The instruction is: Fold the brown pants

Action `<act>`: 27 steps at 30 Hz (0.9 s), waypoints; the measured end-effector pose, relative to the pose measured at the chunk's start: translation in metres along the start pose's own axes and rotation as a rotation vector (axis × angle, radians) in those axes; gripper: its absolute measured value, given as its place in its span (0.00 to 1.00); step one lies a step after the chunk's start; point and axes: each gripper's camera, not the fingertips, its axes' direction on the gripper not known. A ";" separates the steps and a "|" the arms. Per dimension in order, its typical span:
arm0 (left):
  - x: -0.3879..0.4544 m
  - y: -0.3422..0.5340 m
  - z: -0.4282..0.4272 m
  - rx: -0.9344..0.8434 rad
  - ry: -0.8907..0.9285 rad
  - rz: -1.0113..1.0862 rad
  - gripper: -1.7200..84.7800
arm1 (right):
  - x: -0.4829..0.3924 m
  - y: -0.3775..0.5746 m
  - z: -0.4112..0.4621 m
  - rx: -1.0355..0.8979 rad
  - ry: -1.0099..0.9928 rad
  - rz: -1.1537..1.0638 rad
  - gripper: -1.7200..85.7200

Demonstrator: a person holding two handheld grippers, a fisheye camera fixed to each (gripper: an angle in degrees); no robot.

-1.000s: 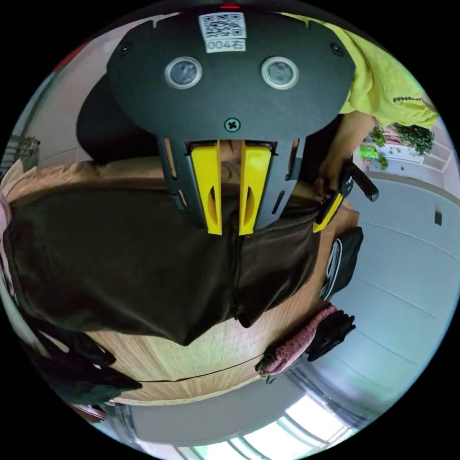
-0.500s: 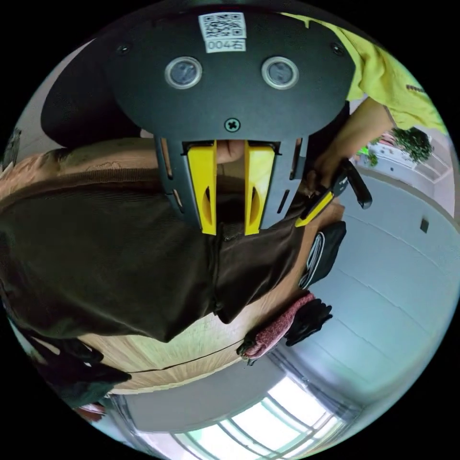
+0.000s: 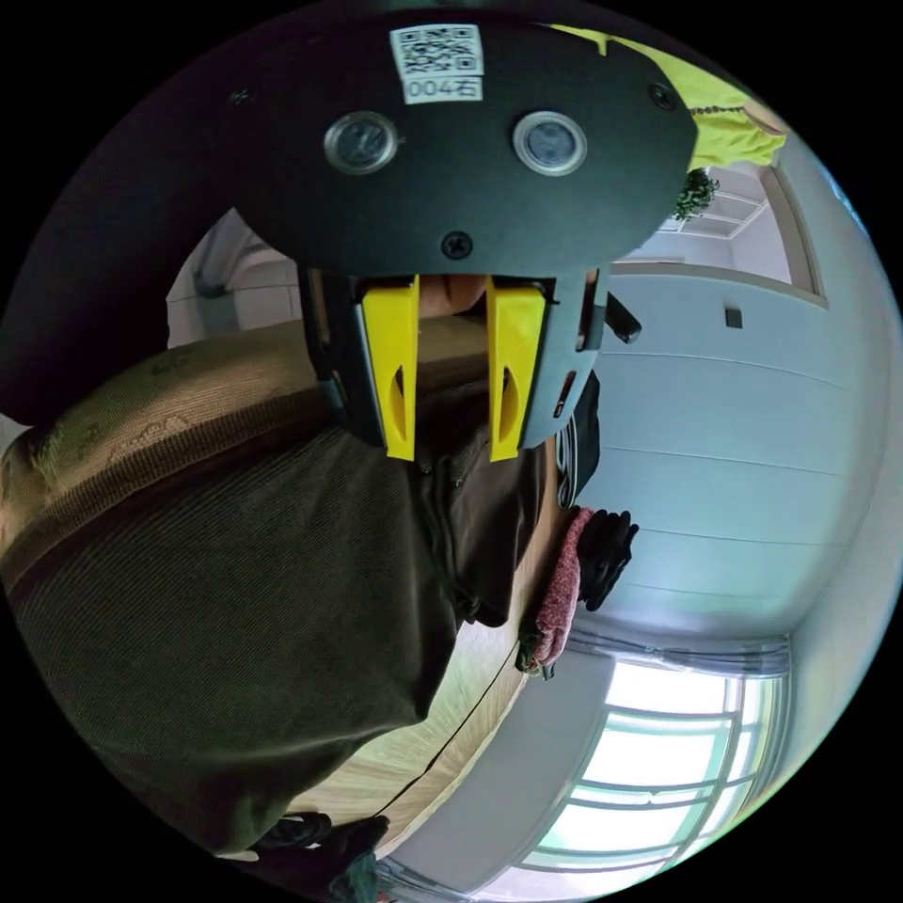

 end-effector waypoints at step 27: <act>-0.040 -0.077 -0.027 -0.061 0.309 -0.106 0.02 | -0.049 0.051 -0.019 0.144 0.371 -0.309 0.08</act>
